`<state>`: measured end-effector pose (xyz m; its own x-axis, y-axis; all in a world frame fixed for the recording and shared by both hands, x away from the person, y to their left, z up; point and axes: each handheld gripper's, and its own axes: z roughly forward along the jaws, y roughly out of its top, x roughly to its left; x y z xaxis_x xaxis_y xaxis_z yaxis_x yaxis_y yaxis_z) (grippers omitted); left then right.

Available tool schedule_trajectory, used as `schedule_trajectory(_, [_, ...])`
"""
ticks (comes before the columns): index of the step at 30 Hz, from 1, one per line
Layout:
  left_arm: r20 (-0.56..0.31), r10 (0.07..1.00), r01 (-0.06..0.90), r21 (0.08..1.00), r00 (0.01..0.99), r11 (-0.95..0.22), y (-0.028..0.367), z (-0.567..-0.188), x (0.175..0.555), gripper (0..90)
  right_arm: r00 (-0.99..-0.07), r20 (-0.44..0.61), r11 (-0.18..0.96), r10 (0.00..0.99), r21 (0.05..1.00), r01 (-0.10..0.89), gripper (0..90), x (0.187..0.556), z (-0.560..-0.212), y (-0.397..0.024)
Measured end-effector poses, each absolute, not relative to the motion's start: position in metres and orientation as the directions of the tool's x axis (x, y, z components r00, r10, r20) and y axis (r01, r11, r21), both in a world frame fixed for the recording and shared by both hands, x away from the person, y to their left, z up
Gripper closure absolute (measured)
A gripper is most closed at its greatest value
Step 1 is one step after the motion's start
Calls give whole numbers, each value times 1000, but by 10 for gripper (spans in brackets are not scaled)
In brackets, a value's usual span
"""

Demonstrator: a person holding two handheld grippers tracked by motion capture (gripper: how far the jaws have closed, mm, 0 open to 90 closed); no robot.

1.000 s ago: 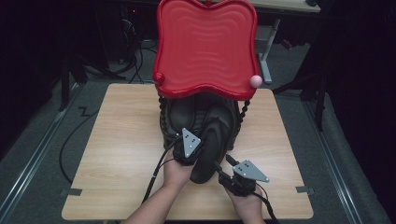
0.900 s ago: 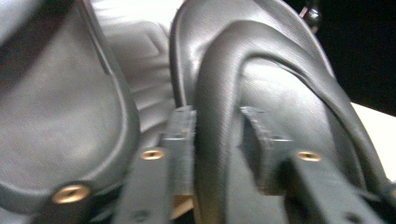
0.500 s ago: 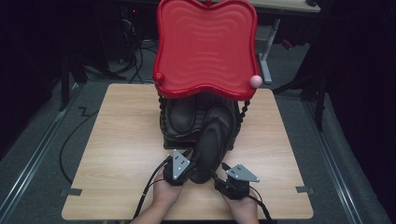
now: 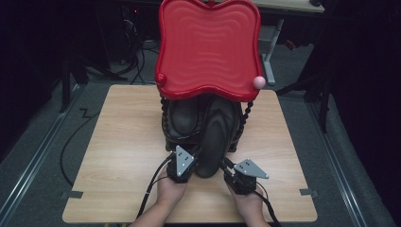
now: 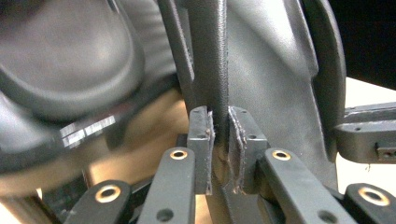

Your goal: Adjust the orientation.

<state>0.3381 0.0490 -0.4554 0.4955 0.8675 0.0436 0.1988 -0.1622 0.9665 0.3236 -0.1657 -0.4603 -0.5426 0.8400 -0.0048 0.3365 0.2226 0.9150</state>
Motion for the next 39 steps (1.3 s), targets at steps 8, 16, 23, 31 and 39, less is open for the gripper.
schedule_trajectory(8, [-2, 885, 203, 974, 465, -105, 46, -432, 364, 795, -528, -77, 233, 846, 943, 235, 818, 342, -420, -159])
schedule_trajectory(16, [19, 893, 200, 972, 451, -122, 42, -433, 373, 774, -481, -99, 232, 871, 947, 224, 833, 371, -406, -155])
schedule_trajectory(23, [18, 906, 202, 973, 423, -114, 40, -432, 375, 794, -451, -114, 226, 885, 953, 202, 801, 376, -399, -152])
schedule_trajectory(31, [7, 907, 209, 972, 420, -104, 40, -431, 375, 796, -539, -112, 259, 835, 944, 206, 866, 317, -428, -159])
schedule_trajectory(39, [19, 908, 206, 972, 418, -116, 39, -432, 372, 792, -583, -111, 291, 805, 930, 224, 881, 301, -456, -148])
